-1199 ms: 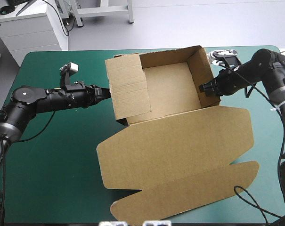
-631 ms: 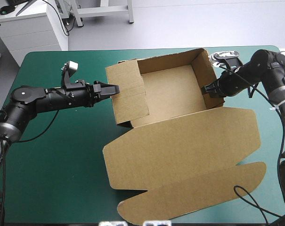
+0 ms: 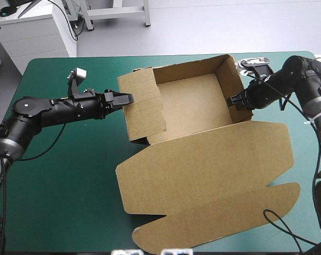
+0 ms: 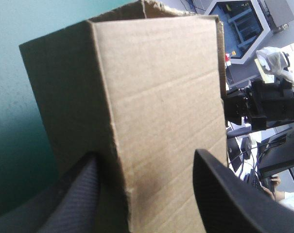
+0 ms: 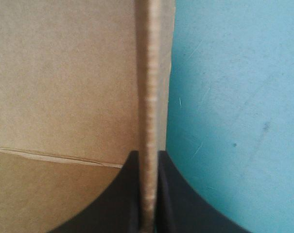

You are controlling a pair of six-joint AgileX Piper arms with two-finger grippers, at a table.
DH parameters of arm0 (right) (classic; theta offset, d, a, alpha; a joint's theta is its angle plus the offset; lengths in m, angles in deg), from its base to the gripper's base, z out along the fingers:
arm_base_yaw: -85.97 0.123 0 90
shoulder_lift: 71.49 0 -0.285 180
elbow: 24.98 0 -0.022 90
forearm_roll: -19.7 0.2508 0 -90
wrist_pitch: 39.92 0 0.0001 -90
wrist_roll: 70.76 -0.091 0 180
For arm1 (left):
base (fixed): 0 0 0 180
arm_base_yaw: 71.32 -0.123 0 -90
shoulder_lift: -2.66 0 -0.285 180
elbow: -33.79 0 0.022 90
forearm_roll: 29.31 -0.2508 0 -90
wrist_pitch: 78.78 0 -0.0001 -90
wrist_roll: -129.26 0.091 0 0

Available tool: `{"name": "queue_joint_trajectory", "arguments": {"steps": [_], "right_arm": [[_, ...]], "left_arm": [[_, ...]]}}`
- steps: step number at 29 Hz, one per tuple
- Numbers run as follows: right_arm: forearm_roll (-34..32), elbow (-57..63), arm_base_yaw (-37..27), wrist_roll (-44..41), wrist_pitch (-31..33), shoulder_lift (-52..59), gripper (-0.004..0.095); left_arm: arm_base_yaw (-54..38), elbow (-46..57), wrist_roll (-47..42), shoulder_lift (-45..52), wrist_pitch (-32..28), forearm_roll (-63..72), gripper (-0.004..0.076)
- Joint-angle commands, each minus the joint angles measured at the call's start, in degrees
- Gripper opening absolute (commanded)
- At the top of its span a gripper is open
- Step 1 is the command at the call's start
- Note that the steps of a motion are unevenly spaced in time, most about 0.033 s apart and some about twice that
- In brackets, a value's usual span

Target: Fold the box

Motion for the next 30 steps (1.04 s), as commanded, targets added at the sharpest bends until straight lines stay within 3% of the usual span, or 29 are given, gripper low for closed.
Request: {"name": "queue_joint_trajectory", "arguments": {"steps": [1, 11, 14, 19, 24, 30], "right_arm": [[2.8, -2.2, -0.4, -0.2, -1.6, 2.4, -0.0015], [2.0, -4.7, 3.2, -1.0, -3.9, 2.4, -0.0015], [-1.3, -7.6, 4.8, -2.9, -4.0, 2.4, -0.0013], [-5.7, -12.0, 5.9, -4.9, -3.3, 2.4, -0.0012], [-5.7, -12.3, 5.9, -5.1, -2.8, 2.4, -0.0012], [-5.0, -12.3, 6.1, -5.3, -2.5, 2.4, -0.0012]], "left_arm": [[1.5, -1.9, -1.7, 2.3, 0.7, 4.1, 0.0407], [13.0, -1.9, -11.3, 2.3, -11.5, -5.6, 0.0406], [15.0, -1.9, -13.8, 2.3, -14.3, -9.0, 0.0401], [15.9, -1.9, -18.2, 2.3, -15.7, -16.5, 0.0400], [15.9, -1.9, -22.0, 2.3, -19.3, -21.1, 0.0398], [15.9, -1.9, -23.3, 2.3, -23.8, -21.7, 0.0342]]}}
